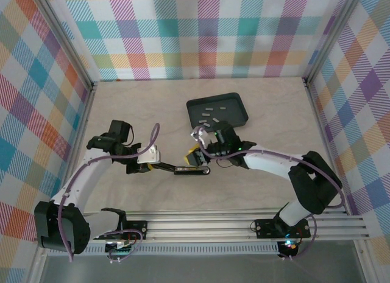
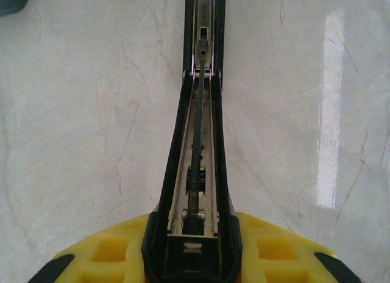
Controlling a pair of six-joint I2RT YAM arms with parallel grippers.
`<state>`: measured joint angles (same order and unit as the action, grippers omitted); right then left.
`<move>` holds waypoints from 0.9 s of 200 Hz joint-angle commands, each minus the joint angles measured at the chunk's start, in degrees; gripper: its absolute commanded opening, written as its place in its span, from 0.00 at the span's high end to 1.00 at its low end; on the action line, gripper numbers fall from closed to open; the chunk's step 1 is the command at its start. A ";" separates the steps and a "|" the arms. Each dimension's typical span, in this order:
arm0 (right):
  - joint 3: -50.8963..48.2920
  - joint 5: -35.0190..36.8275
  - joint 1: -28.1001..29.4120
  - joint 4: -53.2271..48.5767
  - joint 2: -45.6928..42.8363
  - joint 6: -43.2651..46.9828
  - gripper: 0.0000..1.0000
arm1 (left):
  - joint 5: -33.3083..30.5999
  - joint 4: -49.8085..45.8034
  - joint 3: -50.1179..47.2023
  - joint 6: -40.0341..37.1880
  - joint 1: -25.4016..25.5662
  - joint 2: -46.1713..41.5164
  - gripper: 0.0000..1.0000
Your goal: Load the staples into the stapler
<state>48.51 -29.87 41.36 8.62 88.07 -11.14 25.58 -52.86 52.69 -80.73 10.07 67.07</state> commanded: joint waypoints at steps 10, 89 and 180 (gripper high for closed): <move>-2.35 -0.58 -1.80 -13.60 -4.31 -14.18 0.55 | -2.38 -4.30 4.06 0.30 2.29 0.22 0.92; -6.00 3.39 -2.42 -17.16 -2.97 -29.84 0.65 | -8.54 -6.43 5.46 1.00 6.22 1.90 0.91; -6.86 0.59 -2.25 -11.21 4.29 -31.66 0.76 | -13.37 -6.93 8.32 5.76 10.63 5.24 0.91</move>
<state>42.63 -27.46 39.27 -4.97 91.00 -41.63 12.99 -58.63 58.22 -78.17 19.35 71.44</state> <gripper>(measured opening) 0.254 0.272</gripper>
